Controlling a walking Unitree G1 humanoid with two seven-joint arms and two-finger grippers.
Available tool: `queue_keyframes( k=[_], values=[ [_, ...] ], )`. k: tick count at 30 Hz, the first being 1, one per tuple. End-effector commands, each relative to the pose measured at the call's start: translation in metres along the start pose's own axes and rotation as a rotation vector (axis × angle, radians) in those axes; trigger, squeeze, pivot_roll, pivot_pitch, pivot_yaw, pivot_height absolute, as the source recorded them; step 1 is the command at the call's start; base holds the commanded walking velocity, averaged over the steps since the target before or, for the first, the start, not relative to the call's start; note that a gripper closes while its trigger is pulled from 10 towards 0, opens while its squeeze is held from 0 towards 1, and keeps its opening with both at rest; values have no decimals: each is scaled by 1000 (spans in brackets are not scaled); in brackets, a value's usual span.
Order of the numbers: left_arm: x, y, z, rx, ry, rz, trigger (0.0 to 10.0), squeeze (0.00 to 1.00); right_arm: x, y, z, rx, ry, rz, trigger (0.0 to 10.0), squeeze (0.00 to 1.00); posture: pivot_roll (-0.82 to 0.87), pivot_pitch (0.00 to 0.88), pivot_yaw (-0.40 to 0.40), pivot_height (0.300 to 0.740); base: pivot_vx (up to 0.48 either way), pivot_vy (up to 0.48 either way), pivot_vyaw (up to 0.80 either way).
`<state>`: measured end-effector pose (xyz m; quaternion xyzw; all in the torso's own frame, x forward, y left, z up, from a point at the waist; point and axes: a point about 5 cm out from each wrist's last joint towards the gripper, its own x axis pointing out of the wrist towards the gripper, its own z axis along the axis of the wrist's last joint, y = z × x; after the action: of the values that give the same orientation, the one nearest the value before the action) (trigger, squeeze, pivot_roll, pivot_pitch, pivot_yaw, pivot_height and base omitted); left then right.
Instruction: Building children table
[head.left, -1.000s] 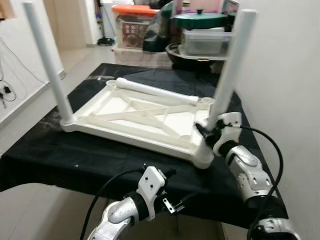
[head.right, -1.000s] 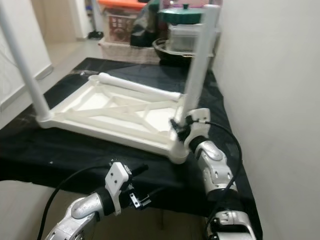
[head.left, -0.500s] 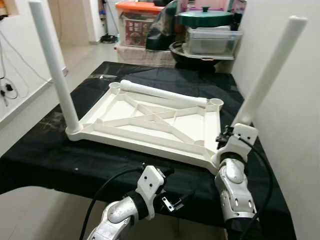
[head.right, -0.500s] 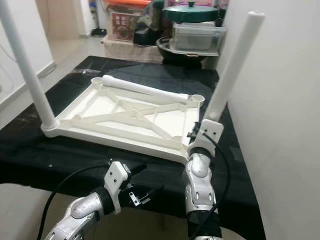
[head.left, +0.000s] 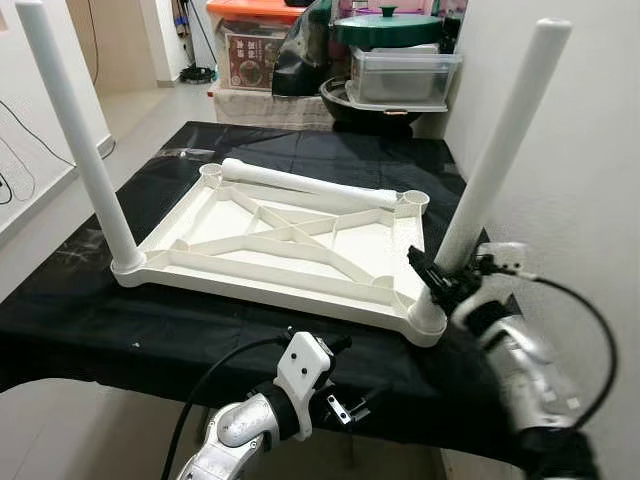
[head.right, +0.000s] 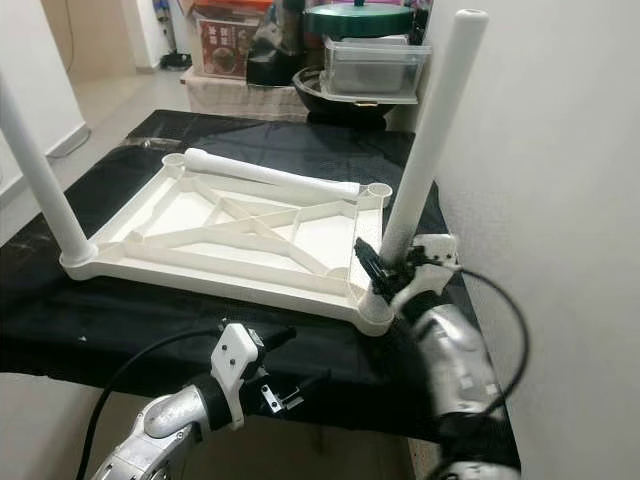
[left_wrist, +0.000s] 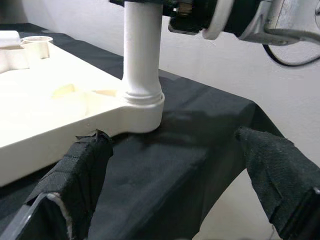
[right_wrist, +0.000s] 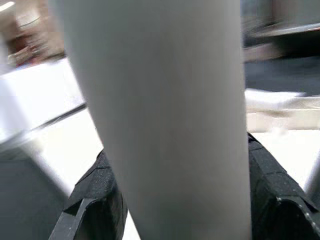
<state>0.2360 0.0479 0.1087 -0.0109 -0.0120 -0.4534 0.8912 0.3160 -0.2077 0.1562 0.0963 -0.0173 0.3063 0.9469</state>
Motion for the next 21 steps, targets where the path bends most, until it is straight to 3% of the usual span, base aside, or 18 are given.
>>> queue_keyframes(
  k=[1, 5, 10, 11, 12, 15, 16, 18, 19, 20, 21],
  values=[
    [1, 0, -2, -7, 8, -2, 10000, 0, 9, 17, -7, 29, 68, 216, 10000, 0, 192, 0, -71, 740, 0, 0, 0],
    [1, 0, -3, -8, 8, -1, 10000, 0, 12, 28, -9, 9, 164, 443, 10000, 0, 199, 0, -78, 740, 0, 0, 0],
    [1, 0, -3, -8, 10, -4, 10000, 0, 21, 33, -14, -25, 215, 493, 10000, 0, 202, 0, -78, 740, 0, 0, 0],
    [1, 0, -3, -9, 10, -5, 10000, 0, 24, 35, -15, -41, 220, 491, 5961, 0, 202, 0, -78, 740, 0, 0, 0],
    [0, 0, -3, -8, 11, -5, 10000, 0, 29, 35, -16, -54, 210, 459, 0, 0, 202, 0, -78, 740, 0, 0, 0],
    [0, 0, -3, -8, 11, -5, 10000, 0, 31, 34, -15, -56, 200, 438, 0, 0, 202, 0, -78, 740, 0, 0, 0],
    [0, -1, -3, -6, 11, -6, 10000, 0, 35, 26, -14, -124, 167, 275, 0, 0, 215, 0, -88, 740, 0, 0, 0],
    [0, -1, -3, -5, 11, -7, 10000, 0, 36, 22, -13, -146, 156, 214, 0, 0, 215, 0, -88, 740, 0, 0, 0],
    [0, -1, -3, -6, 12, -5, 10000, 0, 36, 10, -9, -136, 88, -35, 0, 0, 211, 0, -88, 740, 0, 0, 0],
    [0, -1, -3, -6, 12, -5, 10000, 0, 36, 10, -9, -136, 88, -35, 0, 0, 211, 0, -88, 740, 0, 0, 0],
    [0, -1, -3, -7, 13, -5, 10000, 0, 29, -2, -7, -143, 65, -265, 0, 0, 196, 0, -75, 740, 0, 0, 0]
  ],
)
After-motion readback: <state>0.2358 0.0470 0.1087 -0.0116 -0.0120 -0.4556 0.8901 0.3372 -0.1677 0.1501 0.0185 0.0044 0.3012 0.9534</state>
